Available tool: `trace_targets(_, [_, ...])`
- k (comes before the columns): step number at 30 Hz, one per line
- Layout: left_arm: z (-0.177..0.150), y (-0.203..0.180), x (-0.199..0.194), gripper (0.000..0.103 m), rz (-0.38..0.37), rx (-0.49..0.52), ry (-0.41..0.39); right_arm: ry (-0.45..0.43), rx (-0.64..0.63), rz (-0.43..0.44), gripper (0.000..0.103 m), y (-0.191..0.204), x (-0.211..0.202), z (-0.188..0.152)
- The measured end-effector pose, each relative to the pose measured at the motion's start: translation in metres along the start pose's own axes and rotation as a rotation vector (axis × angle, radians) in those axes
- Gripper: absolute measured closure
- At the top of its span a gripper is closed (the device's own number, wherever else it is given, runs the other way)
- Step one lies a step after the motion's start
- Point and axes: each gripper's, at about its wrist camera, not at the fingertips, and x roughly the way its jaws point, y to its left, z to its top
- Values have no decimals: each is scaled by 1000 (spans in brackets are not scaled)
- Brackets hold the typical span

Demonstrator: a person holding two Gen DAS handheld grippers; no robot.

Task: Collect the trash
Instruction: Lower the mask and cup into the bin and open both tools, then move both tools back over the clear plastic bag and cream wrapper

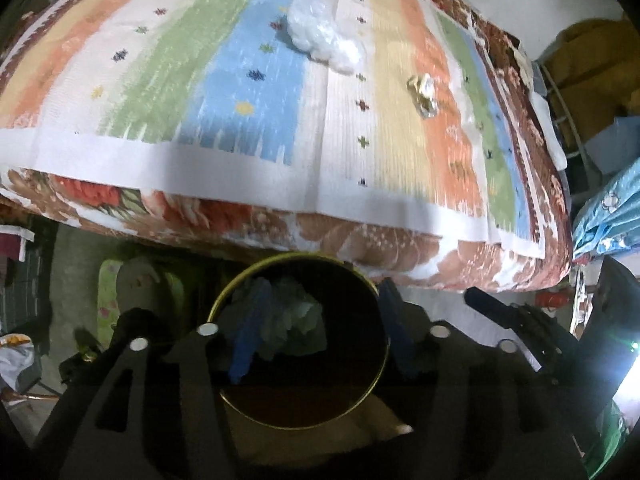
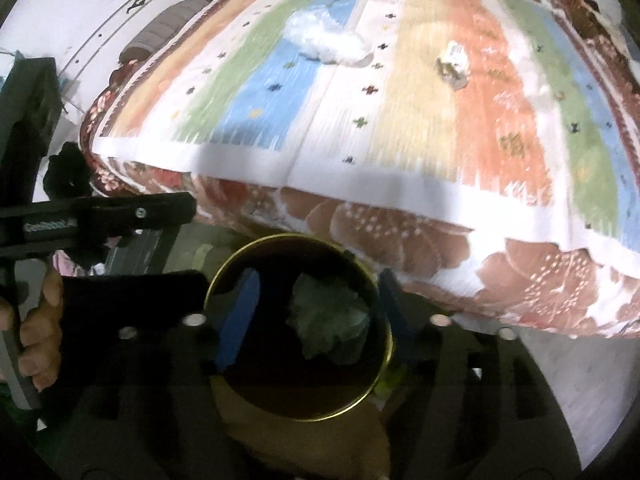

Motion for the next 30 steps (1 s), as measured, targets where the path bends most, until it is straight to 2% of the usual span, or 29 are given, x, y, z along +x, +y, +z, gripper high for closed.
trace_targets(1, [1, 0, -2, 29, -6, -6, -14, -4, 2, -6, 31, -1, 0, 1])
trace_targets(3, [2, 3, -5, 13, -36, -31, -42, -11, 11, -17, 29, -5, -1, 2])
trace_targets(4, [2, 5, -7, 6, -44, -45, -56, -16, 11, -21, 25, -6, -1, 3])
trace_targets(8, [8, 11, -8, 6, -16, -86, -109, -68, 12, -33, 9, -7, -5, 5])
trace_targets(9, [11, 13, -7, 6, -3, -98, -118, -82, 16, -35, 8, -8, -7, 6])
trace_targets(13, [25, 19, -8, 6, 37, -129, -165, -126, 52, -62, 8, -15, -11, 14])
trace_targets(23, [72, 14, -8, 6, 32, -153, -295, -233, 142, -98, 8, -38, -18, 44])
trace_targets(30, [105, 16, 0, 6, 50, -126, -331, -284, 186, -115, 8, -60, -13, 71])
